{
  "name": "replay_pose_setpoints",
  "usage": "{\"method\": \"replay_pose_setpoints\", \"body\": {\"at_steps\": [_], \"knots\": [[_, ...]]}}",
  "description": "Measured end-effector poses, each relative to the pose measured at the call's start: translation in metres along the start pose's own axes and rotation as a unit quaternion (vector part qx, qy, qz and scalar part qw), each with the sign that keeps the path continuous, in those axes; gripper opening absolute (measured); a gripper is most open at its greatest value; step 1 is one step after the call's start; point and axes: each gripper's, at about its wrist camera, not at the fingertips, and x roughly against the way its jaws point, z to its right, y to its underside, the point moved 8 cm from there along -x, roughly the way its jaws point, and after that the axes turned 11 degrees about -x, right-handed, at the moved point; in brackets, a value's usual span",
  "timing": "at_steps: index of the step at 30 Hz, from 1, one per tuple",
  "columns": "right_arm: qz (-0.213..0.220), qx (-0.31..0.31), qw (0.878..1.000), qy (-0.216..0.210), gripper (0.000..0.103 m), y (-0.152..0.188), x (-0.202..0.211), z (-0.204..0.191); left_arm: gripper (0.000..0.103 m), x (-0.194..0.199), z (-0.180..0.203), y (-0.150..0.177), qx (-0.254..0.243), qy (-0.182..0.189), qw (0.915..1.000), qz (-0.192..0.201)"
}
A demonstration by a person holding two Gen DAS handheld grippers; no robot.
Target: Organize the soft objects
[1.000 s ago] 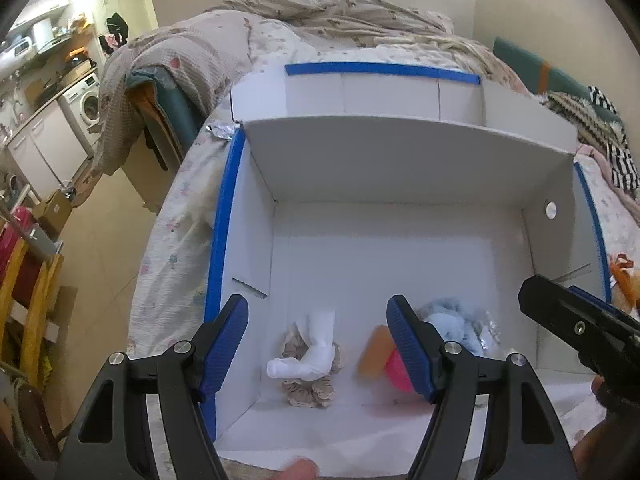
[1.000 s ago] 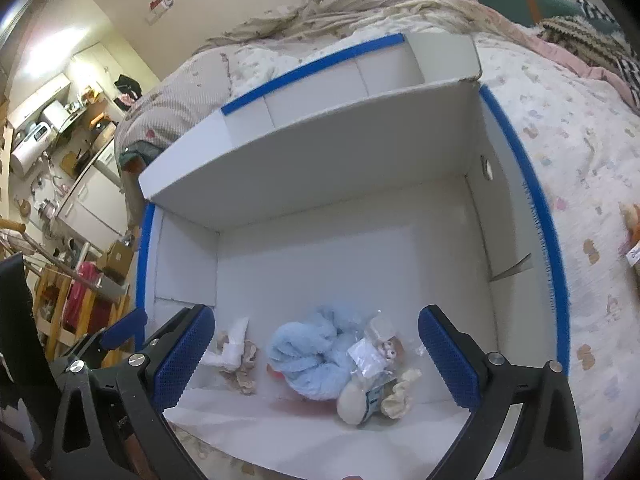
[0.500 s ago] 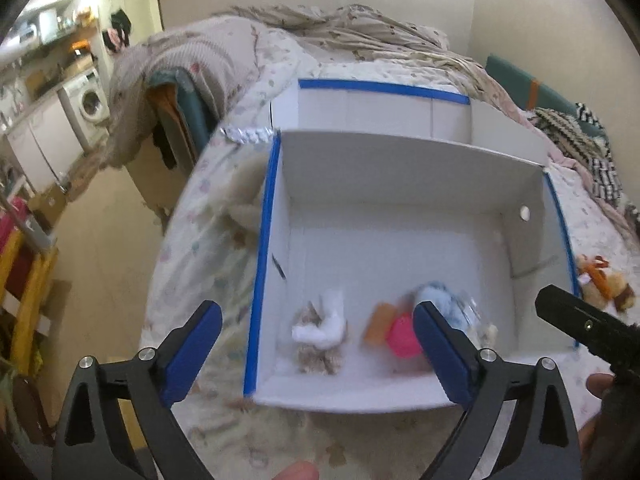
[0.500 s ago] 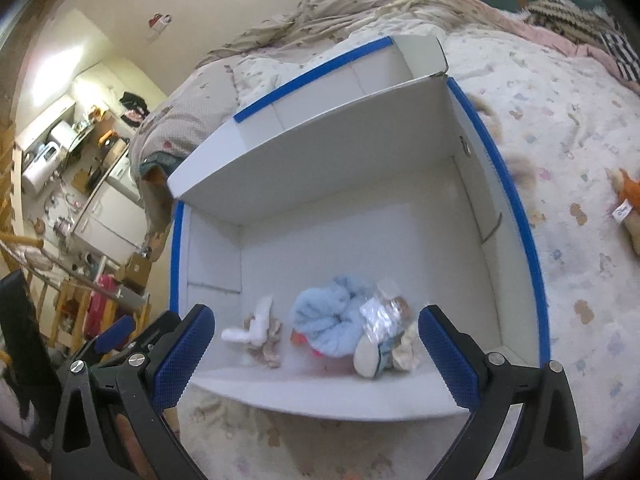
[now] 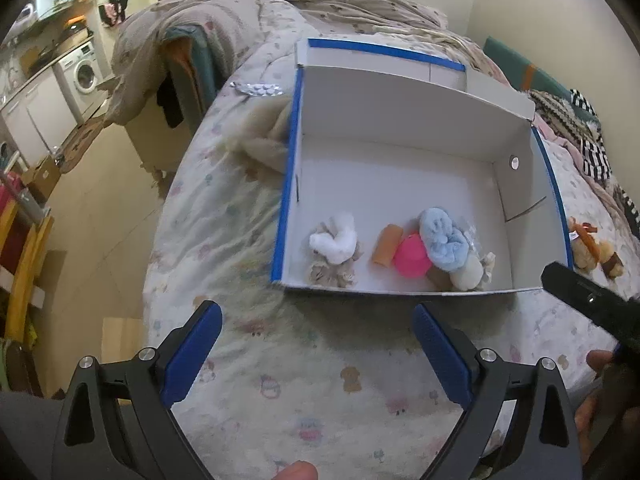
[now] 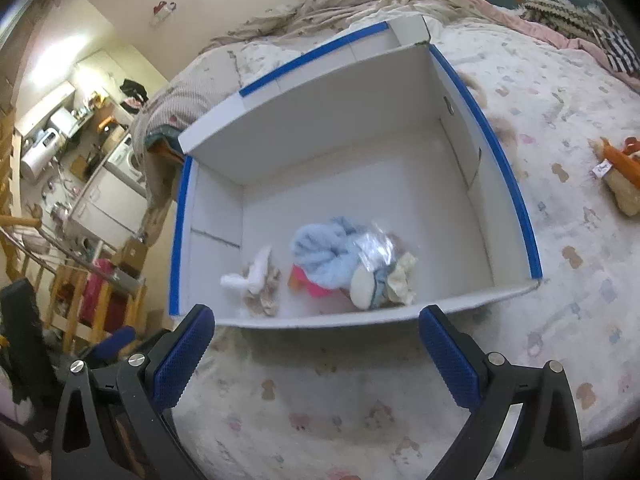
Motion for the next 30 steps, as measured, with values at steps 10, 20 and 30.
{"method": "replay_pose_setpoints", "body": {"at_steps": [10, 20, 30], "knots": [[-0.009, 0.016, 1.0, 0.02, 0.103, 0.026, -0.001, 0.003, 0.096, 0.023, -0.019, 0.021, 0.039, 0.02, 0.9989, 0.017], [0.113, 0.09, 0.989, 0.042, 0.103, 0.011, 0.024, -0.017, 0.096, 0.06, -0.026, 0.007, 0.04, -0.023, 0.992, 0.118], [0.154, 0.138, 0.977, 0.055, 0.103, 0.007, 0.033, -0.033, 0.096, 0.067, -0.023, -0.002, 0.011, -0.052, 0.9862, 0.157]]}}
